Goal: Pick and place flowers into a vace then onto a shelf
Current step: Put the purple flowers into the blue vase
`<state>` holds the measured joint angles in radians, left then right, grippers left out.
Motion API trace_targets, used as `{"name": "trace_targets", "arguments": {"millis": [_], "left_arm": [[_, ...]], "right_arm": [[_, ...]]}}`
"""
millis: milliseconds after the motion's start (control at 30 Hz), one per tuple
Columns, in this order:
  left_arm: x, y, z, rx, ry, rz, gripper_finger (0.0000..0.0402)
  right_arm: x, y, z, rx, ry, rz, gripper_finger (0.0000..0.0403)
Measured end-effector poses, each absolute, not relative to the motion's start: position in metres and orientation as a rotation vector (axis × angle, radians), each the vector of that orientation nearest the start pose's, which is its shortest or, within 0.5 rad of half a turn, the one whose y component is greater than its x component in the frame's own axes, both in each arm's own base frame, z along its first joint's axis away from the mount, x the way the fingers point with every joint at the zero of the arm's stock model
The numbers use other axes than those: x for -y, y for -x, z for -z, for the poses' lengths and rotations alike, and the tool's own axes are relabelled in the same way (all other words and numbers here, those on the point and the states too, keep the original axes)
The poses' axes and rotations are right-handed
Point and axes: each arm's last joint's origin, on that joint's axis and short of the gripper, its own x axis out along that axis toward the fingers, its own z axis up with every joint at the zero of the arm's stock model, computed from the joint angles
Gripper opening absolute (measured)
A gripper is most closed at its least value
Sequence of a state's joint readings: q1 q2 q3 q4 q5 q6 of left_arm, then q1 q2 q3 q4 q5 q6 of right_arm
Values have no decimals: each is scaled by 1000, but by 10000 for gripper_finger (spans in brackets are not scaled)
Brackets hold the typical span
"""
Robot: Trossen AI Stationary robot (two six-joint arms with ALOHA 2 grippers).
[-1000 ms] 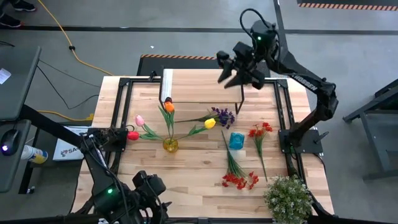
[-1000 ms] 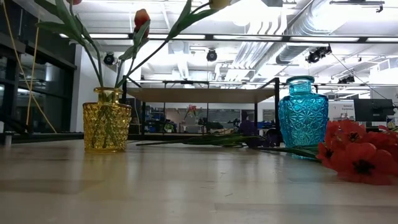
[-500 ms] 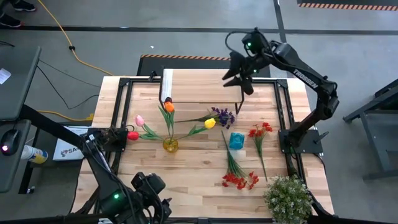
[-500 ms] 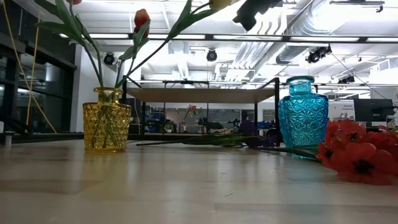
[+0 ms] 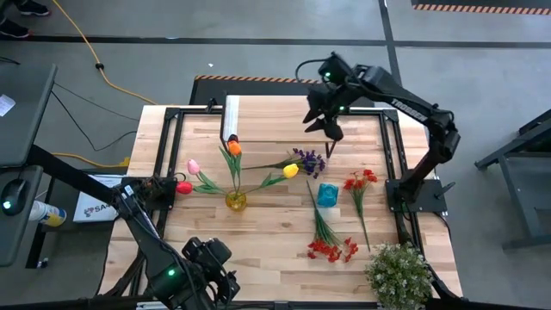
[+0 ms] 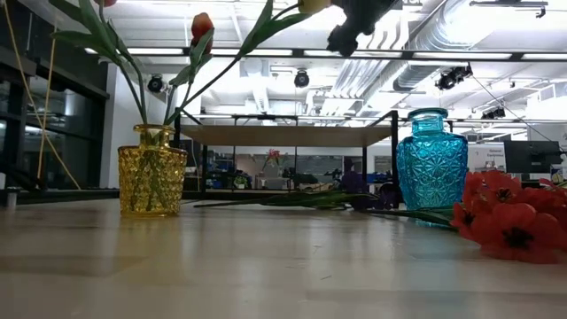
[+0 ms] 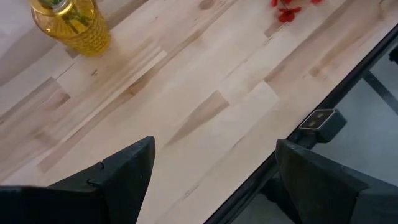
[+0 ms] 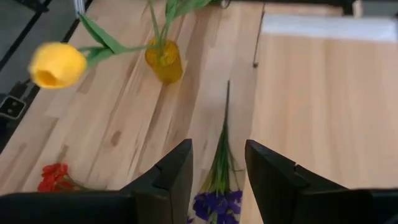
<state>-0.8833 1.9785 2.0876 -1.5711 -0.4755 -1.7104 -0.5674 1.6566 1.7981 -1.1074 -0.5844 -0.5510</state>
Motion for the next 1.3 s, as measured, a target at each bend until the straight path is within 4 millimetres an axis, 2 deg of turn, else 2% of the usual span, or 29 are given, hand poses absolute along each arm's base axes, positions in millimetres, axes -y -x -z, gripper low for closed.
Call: {"name": "trace_targets", "arguments": {"millis": [200,400,567,733,933,1100,1300], "left_arm": [[280,-245,-339,-1019,612,-628,365],[280,-245,-338,-1037,617,-626,365],[280,-245,-338,-1040,618,-626,365],[280,-245,-338,-1039,618,-626,365],[280,-245,-338,-1038,624,-630,365],[280,-245,-338,-1035,630,-634,365],[281,-244,-338,-1051,637,-633,365]], "right_arm": [[165,-307,-360,-847,-46,-274,138],[165,-311,-342,-932,-108,-322,138],[152,-316,-327,-969,-138,-401,138],[136,-325,-292,-994,-158,-456,138],[125,-334,-258,-993,-145,-433,138],[116,-339,-242,-995,-81,-402,138],[110,-347,-232,-965,-14,-336,138]]}}
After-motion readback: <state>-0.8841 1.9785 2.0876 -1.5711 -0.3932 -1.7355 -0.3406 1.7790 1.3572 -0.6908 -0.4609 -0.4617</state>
